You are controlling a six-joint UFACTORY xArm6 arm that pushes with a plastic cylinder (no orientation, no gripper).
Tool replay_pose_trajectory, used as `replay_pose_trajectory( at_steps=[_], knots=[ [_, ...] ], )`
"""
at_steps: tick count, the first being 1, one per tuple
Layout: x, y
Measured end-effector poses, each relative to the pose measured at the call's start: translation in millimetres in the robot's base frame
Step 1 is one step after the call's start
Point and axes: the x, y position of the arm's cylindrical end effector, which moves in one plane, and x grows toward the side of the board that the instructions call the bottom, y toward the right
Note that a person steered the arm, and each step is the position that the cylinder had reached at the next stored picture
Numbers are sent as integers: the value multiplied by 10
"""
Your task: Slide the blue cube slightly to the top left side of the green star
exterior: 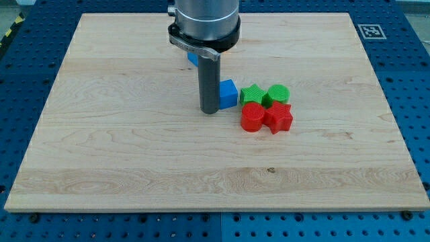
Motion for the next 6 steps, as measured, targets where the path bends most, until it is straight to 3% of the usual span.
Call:
replay_pose_trajectory(
  at_steps=[1, 3, 5, 6],
  knots=[
    [143, 2],
    [-299, 12],
    [125, 34],
    [125, 248]
  ],
)
